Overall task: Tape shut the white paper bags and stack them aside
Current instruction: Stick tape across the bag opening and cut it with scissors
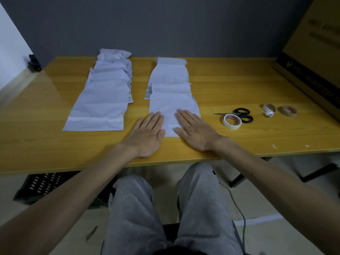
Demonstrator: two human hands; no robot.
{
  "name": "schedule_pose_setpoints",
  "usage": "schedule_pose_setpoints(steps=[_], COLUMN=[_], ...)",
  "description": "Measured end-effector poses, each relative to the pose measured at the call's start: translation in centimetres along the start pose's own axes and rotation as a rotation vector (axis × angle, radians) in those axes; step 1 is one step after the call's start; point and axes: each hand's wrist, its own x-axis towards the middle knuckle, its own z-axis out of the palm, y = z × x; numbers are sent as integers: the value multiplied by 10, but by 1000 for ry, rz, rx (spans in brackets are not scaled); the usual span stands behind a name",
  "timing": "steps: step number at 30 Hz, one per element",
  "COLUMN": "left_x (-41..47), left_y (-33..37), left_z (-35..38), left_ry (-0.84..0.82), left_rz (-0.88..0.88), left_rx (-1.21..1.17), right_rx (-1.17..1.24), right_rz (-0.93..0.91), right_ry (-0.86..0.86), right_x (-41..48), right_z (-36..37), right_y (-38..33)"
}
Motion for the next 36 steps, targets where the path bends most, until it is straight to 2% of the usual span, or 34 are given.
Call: schedule_pose_setpoints(steps=[7, 11, 14, 21, 36], left_x=[-13, -6, 3, 6, 4], left_y=[-9, 6, 17, 13, 12], left_z=[-14, -21, -15, -7, -6], left_ry=[-66, 55, 51, -76, -86], left_rz=[-77, 52, 122, 33, 31], left_rx=[-56, -71, -92, 42, 29], right_rx=[0, -15, -21, -7, -39], right_rz=[-18, -12, -2, -11, 24], right_ry=[11, 29, 20, 15, 30], right_x=[-2, 0, 0, -2, -26], right_z=[1, 3, 3, 1, -2], right_y=[5, 3, 2, 3, 16])
